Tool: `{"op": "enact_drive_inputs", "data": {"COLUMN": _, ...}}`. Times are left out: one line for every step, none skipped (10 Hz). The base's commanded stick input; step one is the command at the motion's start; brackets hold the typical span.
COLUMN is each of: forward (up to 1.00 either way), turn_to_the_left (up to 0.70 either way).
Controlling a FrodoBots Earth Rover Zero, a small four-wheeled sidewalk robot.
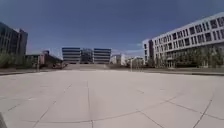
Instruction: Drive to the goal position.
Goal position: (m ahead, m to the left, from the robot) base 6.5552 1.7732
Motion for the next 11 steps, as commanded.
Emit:
{"op": "enact_drive_inputs", "data": {"forward": 0.09, "turn_to_the_left": -0.05}}
{"op": "enact_drive_inputs", "data": {"forward": 0.09, "turn_to_the_left": -0.05}}
{"op": "enact_drive_inputs", "data": {"forward": 0.09, "turn_to_the_left": -0.05}}
{"op": "enact_drive_inputs", "data": {"forward": 0.09, "turn_to_the_left": -0.05}}
{"op": "enact_drive_inputs", "data": {"forward": 0.09, "turn_to_the_left": -0.05}}
{"op": "enact_drive_inputs", "data": {"forward": 0.09, "turn_to_the_left": -0.05}}
{"op": "enact_drive_inputs", "data": {"forward": 0.09, "turn_to_the_left": -0.05}}
{"op": "enact_drive_inputs", "data": {"forward": 0.09, "turn_to_the_left": -0.05}}
{"op": "enact_drive_inputs", "data": {"forward": 0.09, "turn_to_the_left": -0.05}}
{"op": "enact_drive_inputs", "data": {"forward": 0.09, "turn_to_the_left": -0.05}}
{"op": "enact_drive_inputs", "data": {"forward": 0.09, "turn_to_the_left": -0.05}}
